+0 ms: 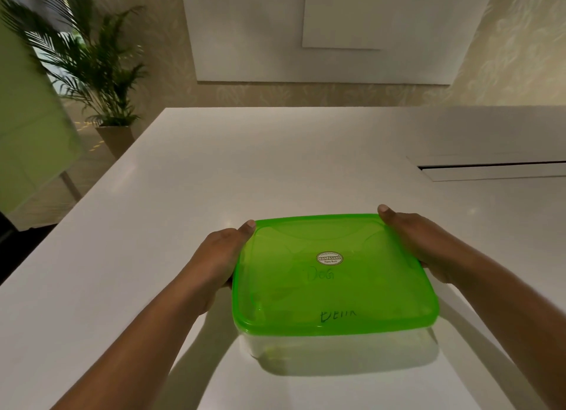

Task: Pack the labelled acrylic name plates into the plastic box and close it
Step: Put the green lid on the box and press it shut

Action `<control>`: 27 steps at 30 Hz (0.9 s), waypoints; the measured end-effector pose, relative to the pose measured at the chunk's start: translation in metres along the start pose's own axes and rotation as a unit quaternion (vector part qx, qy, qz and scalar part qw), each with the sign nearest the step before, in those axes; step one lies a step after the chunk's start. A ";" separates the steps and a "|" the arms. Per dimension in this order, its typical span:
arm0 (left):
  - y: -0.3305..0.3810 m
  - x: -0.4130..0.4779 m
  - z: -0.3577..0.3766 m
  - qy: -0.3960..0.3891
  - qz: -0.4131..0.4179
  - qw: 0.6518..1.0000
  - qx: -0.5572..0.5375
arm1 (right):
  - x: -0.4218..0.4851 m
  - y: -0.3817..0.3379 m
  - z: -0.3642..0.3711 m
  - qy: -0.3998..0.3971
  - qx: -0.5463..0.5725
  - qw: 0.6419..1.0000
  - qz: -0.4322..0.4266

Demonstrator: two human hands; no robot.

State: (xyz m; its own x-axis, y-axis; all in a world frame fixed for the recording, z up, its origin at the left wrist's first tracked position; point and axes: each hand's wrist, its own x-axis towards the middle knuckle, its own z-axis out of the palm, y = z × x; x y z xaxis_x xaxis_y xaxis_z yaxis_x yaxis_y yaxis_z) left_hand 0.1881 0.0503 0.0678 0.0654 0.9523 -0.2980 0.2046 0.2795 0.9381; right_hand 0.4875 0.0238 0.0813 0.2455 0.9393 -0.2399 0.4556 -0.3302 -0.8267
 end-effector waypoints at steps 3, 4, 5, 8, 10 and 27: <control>0.001 0.000 0.001 0.001 0.000 1.000 -0.003 | -0.002 0.001 0.000 -0.014 0.020 1.000 -0.006; 0.002 -0.001 0.002 -0.001 0.000 1.000 -0.003 | -0.003 0.002 0.000 -0.016 0.030 0.999 -0.003; 0.002 -0.001 0.002 -0.001 0.002 1.000 0.001 | -0.004 0.001 0.000 -0.017 0.037 0.999 -0.001; 0.003 -0.004 0.001 0.001 0.007 1.000 0.012 | -0.010 0.000 0.000 -0.014 0.046 0.999 0.001; 0.001 -0.008 -0.001 0.005 0.007 1.000 0.028 | -0.016 0.002 0.001 -0.007 0.045 0.999 0.005; -0.044 -0.097 0.000 0.050 0.074 0.996 0.026 | -0.111 0.047 0.025 0.075 0.155 0.985 -0.011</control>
State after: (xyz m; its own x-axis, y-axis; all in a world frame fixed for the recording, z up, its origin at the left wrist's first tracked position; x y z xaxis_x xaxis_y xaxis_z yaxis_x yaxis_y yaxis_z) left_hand 0.1728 -0.0544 0.0556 0.0016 0.9907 -0.1360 0.2513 0.1312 0.9590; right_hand 0.4600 -0.0938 0.0564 0.3728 0.9138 -0.1611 0.1845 -0.2431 -0.9523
